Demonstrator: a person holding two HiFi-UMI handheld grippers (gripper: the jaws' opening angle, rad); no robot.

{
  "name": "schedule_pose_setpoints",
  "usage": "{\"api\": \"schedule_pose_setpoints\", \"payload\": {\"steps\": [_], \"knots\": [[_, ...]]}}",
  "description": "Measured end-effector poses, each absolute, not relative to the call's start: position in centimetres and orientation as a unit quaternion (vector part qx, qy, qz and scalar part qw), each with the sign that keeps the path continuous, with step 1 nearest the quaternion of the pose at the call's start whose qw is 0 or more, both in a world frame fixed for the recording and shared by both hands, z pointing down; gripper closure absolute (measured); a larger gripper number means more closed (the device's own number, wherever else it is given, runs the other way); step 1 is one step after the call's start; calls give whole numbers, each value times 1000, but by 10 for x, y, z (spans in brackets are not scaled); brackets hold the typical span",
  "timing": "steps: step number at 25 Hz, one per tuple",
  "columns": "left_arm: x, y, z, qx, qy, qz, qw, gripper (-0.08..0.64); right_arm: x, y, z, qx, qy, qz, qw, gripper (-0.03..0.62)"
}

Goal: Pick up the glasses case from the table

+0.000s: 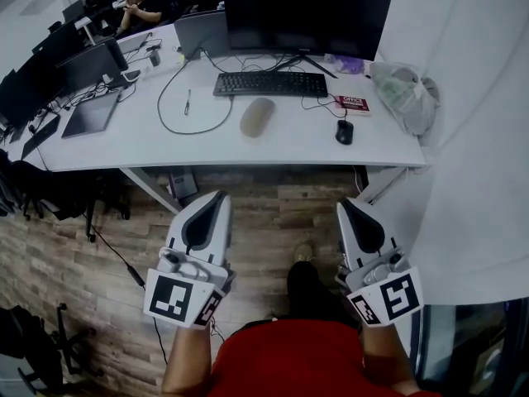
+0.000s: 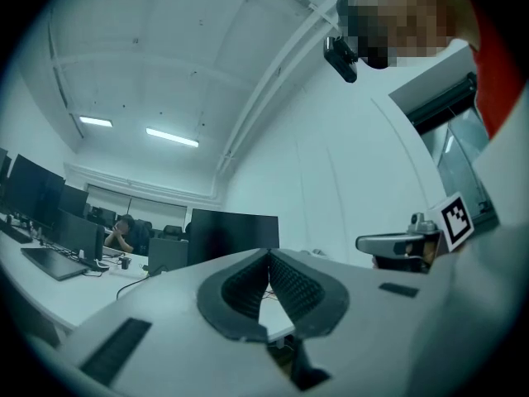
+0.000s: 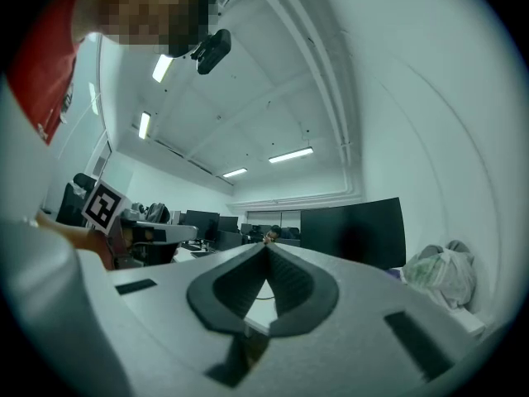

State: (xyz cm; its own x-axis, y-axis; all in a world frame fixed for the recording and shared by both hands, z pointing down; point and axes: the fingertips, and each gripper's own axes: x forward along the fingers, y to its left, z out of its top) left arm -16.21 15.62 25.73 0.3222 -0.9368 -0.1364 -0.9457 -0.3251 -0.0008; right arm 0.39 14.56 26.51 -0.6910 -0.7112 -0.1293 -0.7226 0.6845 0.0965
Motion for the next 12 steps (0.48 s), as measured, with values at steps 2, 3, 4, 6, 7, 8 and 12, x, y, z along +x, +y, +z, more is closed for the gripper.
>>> {"api": "schedule_pose_setpoints", "payload": {"steps": [2,3,4,6,7,8,12], "knots": [[-163,131,261,-809,585,48,39,549,2,119,266,-384,919,72,45,588],[-162,117,263,-807,587,45,37,549,2,103,266,-382,920,73,47,588],[-162,102,265,-806,589,41,36,549,3,87,267,-379,921,74,47,588],[-160,70,270,-803,594,33,31,549,6,55,268,-376,922,75,48,588],[-160,54,272,-801,597,28,29,549,8,38,268,-374,923,75,48,588],[-160,38,274,-799,600,24,26,549,10,22,268,-372,924,76,47,588],[-156,-29,283,-788,615,11,15,549,21,-47,269,-361,929,72,40,588]]}}
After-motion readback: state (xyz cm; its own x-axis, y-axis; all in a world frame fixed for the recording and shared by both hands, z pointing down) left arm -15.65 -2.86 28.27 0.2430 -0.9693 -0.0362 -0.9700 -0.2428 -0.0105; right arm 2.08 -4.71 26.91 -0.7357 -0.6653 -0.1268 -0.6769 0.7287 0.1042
